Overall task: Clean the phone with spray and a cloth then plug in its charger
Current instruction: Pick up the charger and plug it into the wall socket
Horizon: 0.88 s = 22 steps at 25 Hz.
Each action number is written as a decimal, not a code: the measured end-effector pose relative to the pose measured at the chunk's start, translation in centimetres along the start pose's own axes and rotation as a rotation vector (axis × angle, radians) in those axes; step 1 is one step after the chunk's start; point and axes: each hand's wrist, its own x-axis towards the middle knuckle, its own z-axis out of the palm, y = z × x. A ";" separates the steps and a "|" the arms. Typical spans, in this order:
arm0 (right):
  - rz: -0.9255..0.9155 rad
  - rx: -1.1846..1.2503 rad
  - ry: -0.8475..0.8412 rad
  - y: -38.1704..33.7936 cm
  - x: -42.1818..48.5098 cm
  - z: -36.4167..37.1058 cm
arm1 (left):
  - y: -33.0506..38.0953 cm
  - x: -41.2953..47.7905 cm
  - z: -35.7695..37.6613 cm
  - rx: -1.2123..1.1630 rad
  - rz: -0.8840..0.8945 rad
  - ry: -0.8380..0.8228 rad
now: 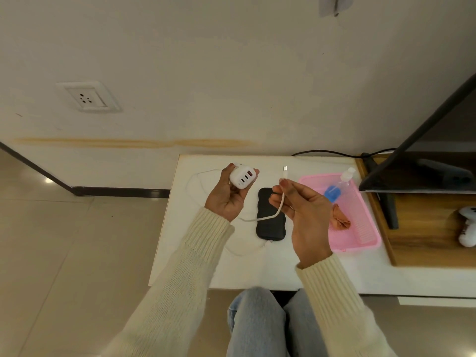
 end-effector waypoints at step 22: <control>-0.379 -0.760 -0.008 -3.6 -1.5 3.8 | -2.4 -2.3 3.2 -0.457 -0.002 -0.090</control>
